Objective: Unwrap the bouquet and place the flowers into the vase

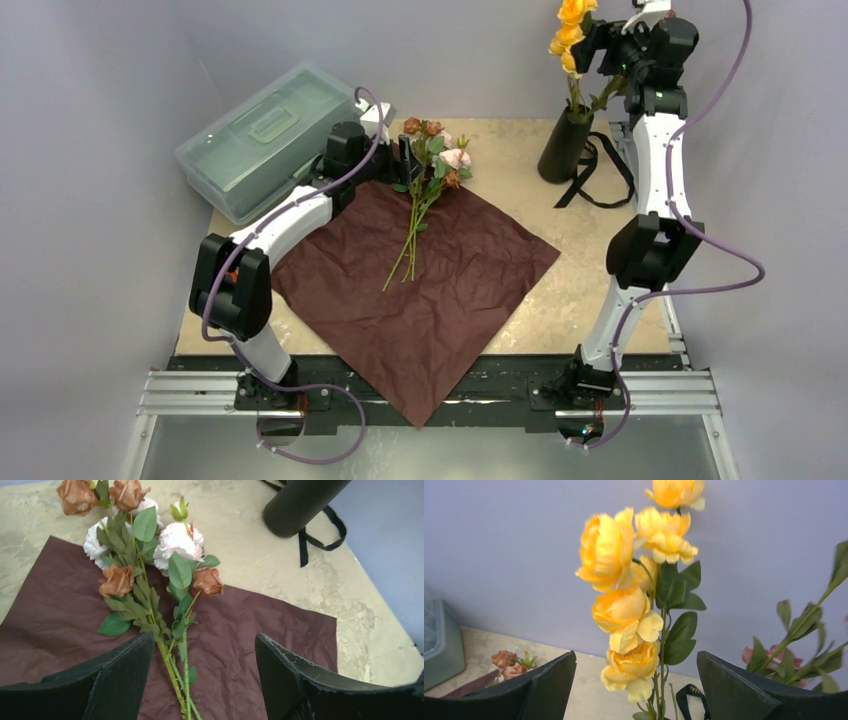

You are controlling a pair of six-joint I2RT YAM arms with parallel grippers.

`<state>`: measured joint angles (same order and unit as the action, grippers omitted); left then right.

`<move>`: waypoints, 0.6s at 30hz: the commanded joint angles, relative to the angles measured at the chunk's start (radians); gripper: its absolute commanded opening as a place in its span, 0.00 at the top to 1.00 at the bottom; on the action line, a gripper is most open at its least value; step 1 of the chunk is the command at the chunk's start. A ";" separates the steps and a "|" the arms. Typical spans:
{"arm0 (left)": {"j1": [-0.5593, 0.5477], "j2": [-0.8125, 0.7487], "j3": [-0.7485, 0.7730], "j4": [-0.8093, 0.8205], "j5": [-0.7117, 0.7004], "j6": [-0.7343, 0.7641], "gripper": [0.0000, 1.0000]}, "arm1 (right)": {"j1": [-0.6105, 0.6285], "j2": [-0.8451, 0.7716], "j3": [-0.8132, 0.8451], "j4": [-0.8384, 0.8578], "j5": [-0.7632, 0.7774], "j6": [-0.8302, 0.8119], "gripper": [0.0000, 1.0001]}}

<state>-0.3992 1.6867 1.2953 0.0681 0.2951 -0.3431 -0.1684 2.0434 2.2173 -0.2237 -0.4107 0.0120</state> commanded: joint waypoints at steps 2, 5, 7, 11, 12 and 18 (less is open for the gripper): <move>0.008 0.044 0.003 -0.028 -0.073 0.034 0.33 | 0.003 -0.108 0.019 0.042 -0.041 0.035 0.04; 0.007 0.079 0.013 -0.033 -0.067 0.041 0.45 | 0.003 -0.135 0.010 0.030 -0.072 0.047 0.04; 0.007 0.107 0.024 -0.043 -0.060 0.062 0.54 | 0.004 -0.156 -0.008 0.024 -0.096 0.057 0.03; 0.002 0.156 0.042 -0.083 -0.027 0.130 0.66 | 0.013 -0.200 -0.056 0.007 -0.129 0.060 0.03; -0.001 0.164 0.043 -0.105 -0.024 0.154 0.67 | 0.015 -0.210 -0.068 0.000 -0.136 0.060 0.03; -0.021 0.182 0.052 -0.243 0.003 0.288 0.71 | 0.027 -0.266 -0.161 -0.038 -0.174 0.061 0.02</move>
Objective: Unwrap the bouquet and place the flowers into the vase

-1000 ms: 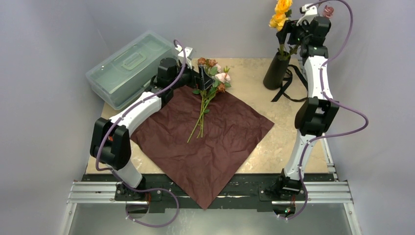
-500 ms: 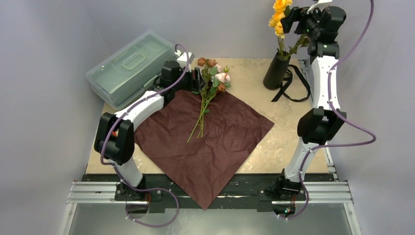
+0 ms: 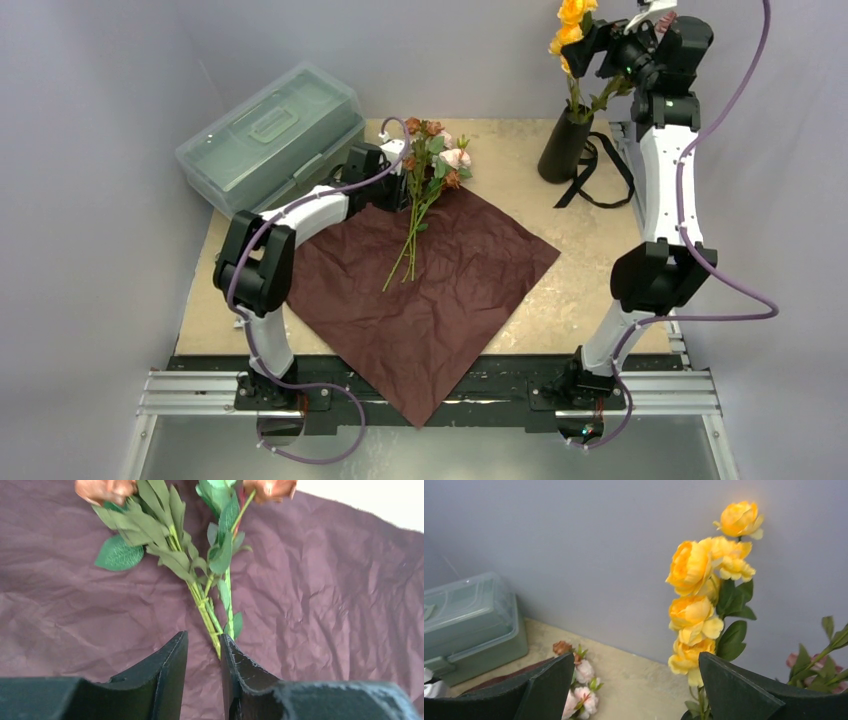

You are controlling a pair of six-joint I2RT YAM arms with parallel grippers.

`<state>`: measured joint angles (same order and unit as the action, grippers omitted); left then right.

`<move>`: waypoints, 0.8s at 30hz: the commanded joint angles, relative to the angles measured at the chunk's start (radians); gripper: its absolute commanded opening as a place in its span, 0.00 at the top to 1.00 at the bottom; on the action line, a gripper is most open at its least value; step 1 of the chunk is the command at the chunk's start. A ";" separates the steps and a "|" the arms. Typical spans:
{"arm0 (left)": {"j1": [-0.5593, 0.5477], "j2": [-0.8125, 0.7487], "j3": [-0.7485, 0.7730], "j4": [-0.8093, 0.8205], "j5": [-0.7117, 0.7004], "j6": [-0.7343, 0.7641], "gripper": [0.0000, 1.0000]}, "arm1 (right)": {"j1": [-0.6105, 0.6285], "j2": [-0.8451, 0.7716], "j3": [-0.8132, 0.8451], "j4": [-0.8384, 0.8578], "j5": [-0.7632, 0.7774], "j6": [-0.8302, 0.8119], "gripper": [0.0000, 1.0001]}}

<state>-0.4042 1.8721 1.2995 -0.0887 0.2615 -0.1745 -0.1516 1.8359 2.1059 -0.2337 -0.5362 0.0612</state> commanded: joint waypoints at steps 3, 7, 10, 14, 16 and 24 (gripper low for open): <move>-0.022 0.006 0.050 -0.160 0.057 0.163 0.71 | 0.014 -0.076 -0.091 -0.030 -0.057 0.017 0.02; -0.033 0.026 0.052 -0.241 0.102 0.214 0.72 | 0.018 -0.077 -0.107 -0.032 -0.068 0.028 0.02; -0.045 0.025 0.041 -0.270 0.103 0.235 0.72 | 0.021 -0.070 -0.098 -0.038 -0.070 0.029 0.02; -0.056 0.028 0.030 -0.281 0.086 0.242 0.72 | 0.023 -0.059 -0.084 -0.046 -0.071 0.031 0.02; -0.062 0.037 0.030 -0.291 0.085 0.248 0.72 | 0.023 -0.055 -0.080 -0.047 -0.071 0.032 0.02; -0.076 0.090 0.032 -0.296 0.041 0.250 0.76 | 0.023 -0.049 -0.067 -0.051 -0.071 0.030 0.02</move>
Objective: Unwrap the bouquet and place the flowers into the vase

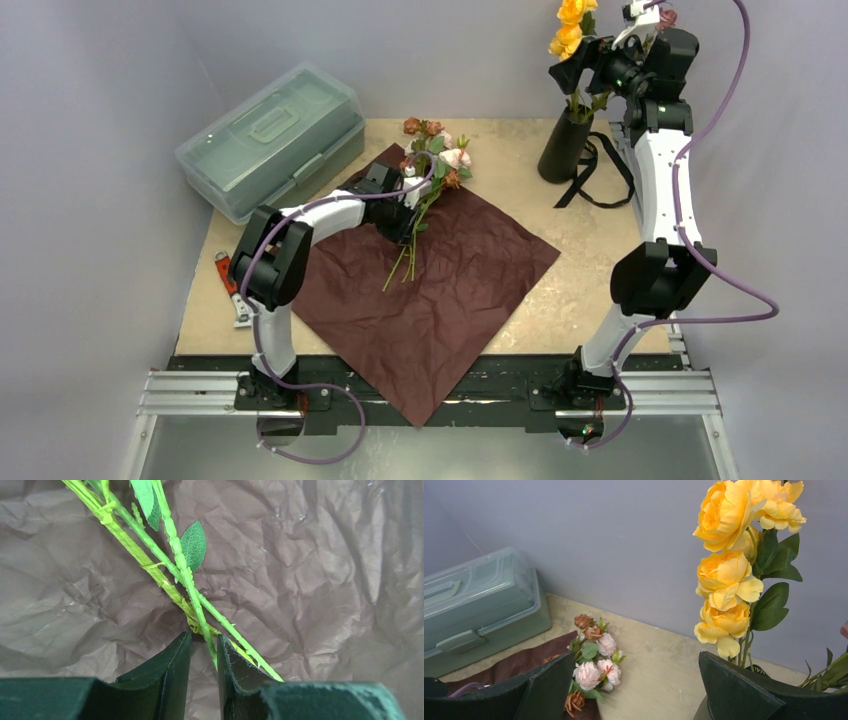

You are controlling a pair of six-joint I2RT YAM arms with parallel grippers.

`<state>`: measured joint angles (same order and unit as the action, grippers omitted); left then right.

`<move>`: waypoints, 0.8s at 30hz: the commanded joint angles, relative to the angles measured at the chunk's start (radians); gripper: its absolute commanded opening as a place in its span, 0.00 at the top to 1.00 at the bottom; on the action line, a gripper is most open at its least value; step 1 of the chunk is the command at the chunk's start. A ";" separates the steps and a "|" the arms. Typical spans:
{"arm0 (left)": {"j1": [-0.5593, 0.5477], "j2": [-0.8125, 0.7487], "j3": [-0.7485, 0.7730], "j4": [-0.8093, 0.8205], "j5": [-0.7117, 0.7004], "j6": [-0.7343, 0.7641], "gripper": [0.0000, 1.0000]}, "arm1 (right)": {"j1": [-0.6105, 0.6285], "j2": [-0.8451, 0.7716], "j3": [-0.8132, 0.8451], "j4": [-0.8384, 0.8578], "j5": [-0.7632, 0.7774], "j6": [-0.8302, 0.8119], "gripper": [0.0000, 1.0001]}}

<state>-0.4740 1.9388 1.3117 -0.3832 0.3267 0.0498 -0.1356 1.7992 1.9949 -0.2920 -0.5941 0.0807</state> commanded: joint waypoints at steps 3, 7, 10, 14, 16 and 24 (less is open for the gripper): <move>-0.008 0.030 0.020 0.004 -0.041 0.032 0.78 | 0.007 -0.011 0.050 0.000 -0.013 0.004 0.02; -0.013 0.039 0.023 0.001 -0.073 0.042 0.81 | 0.007 -0.009 0.052 -0.003 -0.013 0.001 0.02; -0.017 0.045 0.023 -0.005 -0.090 0.041 0.86 | 0.007 -0.008 0.053 -0.006 -0.013 0.001 0.02; -0.017 0.016 0.022 0.000 -0.076 0.006 0.98 | 0.007 -0.010 0.052 -0.008 -0.017 0.002 0.02; -0.017 -0.002 0.029 0.000 -0.062 -0.018 1.00 | 0.007 -0.012 0.047 -0.012 -0.024 0.002 0.02; -0.010 -0.101 0.021 0.040 -0.046 -0.165 1.00 | 0.015 -0.064 -0.092 -0.013 -0.084 0.039 0.02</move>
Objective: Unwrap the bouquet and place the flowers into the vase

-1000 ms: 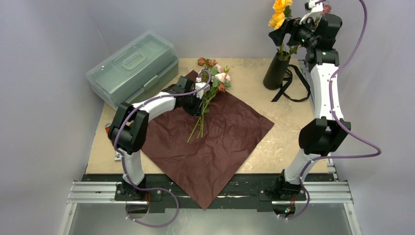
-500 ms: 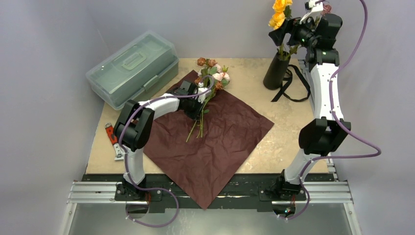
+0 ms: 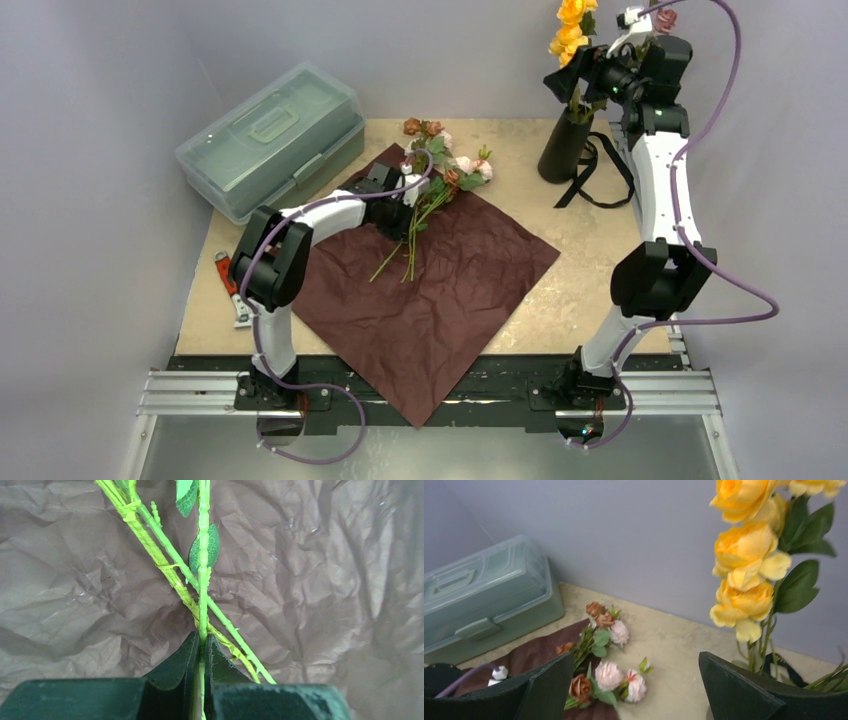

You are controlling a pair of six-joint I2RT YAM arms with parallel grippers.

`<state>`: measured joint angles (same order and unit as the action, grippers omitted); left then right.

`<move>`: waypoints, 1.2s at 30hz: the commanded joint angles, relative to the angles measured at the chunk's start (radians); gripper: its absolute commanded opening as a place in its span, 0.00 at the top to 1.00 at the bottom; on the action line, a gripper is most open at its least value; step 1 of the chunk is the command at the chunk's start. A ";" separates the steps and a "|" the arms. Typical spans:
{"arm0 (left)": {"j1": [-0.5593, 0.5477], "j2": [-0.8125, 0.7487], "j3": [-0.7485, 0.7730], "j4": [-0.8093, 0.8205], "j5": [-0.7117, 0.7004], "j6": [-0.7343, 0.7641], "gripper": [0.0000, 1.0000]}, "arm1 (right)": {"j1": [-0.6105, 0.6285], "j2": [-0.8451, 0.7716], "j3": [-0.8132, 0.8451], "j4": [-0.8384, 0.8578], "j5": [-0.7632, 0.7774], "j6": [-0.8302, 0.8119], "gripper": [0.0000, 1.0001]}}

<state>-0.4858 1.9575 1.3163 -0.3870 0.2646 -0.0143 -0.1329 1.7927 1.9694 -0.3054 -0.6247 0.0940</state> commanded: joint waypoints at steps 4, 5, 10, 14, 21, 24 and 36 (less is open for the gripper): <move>0.011 -0.199 -0.014 0.121 0.047 -0.169 1.00 | 0.019 -0.091 -0.129 0.001 -0.083 0.041 0.02; 0.013 -0.216 -0.022 0.149 0.051 -0.186 1.00 | 0.020 -0.097 -0.145 0.001 -0.093 0.049 0.02; 0.027 -0.288 -0.066 0.294 0.136 -0.291 1.00 | 0.025 -0.118 -0.244 0.017 -0.171 0.139 0.02; 0.034 -0.343 -0.113 0.501 0.205 -0.401 1.00 | 0.033 -0.134 -0.323 0.062 -0.228 0.228 0.02; 0.034 -0.383 -0.154 0.696 0.283 -0.506 1.00 | 0.059 -0.126 -0.386 0.162 -0.352 0.399 0.02; 0.035 -0.393 -0.158 0.708 0.288 -0.513 1.00 | 0.079 -0.116 -0.398 0.187 -0.377 0.434 0.02; 0.036 -0.346 -0.172 0.699 0.349 -0.597 1.00 | 0.184 -0.078 -0.467 0.124 -0.370 0.326 0.08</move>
<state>-0.4580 1.5803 1.1355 0.2745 0.5632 -0.5446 0.0292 1.6989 1.5455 -0.1555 -0.9863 0.4862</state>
